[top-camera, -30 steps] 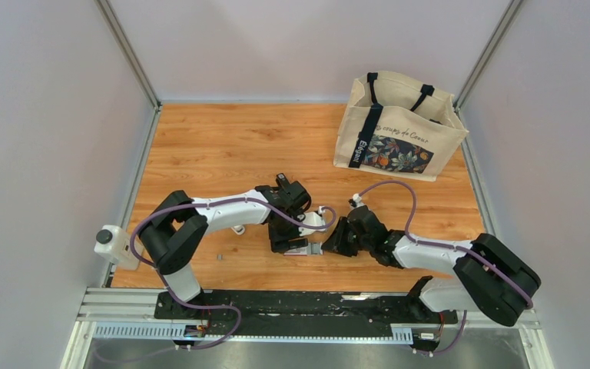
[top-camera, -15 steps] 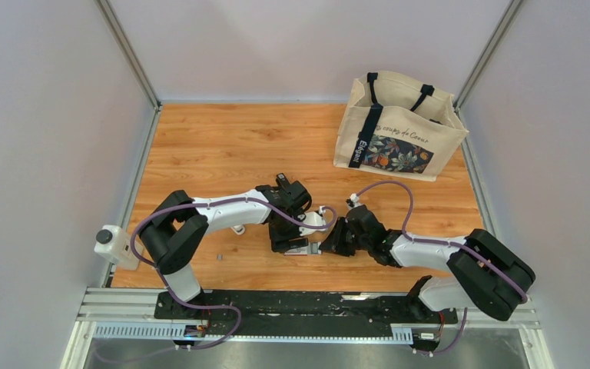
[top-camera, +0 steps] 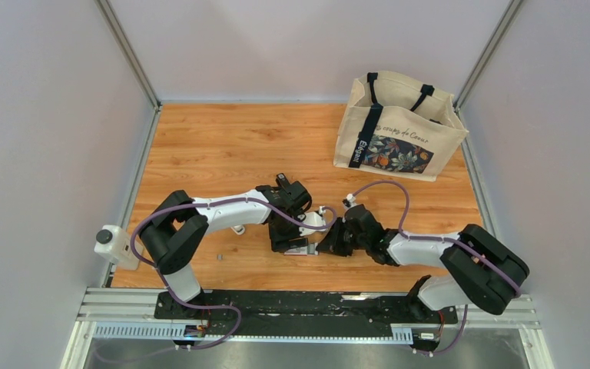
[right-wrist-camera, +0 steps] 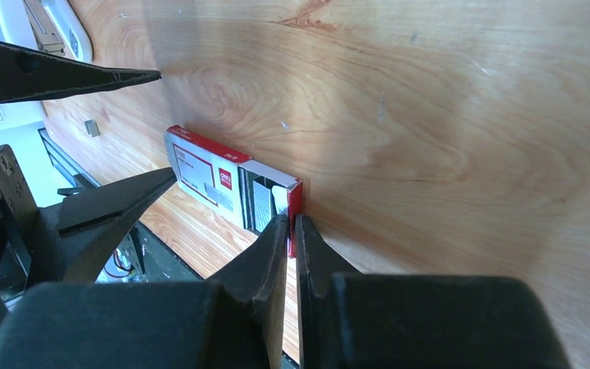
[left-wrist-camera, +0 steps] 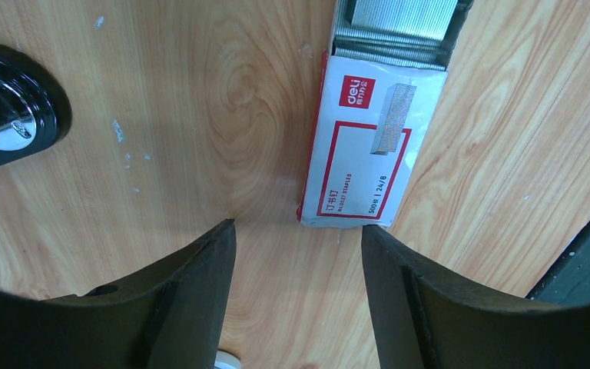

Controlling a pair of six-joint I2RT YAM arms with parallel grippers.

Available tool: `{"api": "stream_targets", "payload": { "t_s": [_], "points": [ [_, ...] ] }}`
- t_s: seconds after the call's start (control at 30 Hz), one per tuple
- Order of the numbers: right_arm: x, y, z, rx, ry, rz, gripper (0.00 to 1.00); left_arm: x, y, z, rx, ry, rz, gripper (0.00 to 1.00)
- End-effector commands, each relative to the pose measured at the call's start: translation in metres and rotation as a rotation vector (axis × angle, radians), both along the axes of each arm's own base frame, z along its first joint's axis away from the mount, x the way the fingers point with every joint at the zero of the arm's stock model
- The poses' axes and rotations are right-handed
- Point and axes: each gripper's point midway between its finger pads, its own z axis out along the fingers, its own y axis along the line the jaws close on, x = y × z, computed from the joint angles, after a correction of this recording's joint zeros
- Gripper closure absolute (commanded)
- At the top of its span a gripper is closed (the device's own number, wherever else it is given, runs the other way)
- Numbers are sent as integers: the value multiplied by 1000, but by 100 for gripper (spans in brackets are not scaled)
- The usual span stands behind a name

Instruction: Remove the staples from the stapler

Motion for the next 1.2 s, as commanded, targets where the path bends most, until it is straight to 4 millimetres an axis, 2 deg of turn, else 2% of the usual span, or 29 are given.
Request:
{"api": "stream_targets", "payload": {
  "t_s": [0.0, 0.4, 0.6, 0.93, 1.17],
  "points": [
    [5, 16, 10, 35, -32, 41, 90, 3, -10, 6, -22, -13, -18, 31],
    [8, 33, 16, 96, -59, 69, 90, 4, -11, 8, -29, -18, -15, 33],
    [2, 42, 13, 162, -33, 89, 88, 3, -14, 9, -41, -11, -9, 34],
    [-7, 34, 6, 155, -12, 84, 84, 4, -11, 8, -31, -17, -9, 35],
    [-9, 23, 9, 150, -15, 67, 75, 5, -9, 7, -21, -22, -4, 35]
  ]
}}
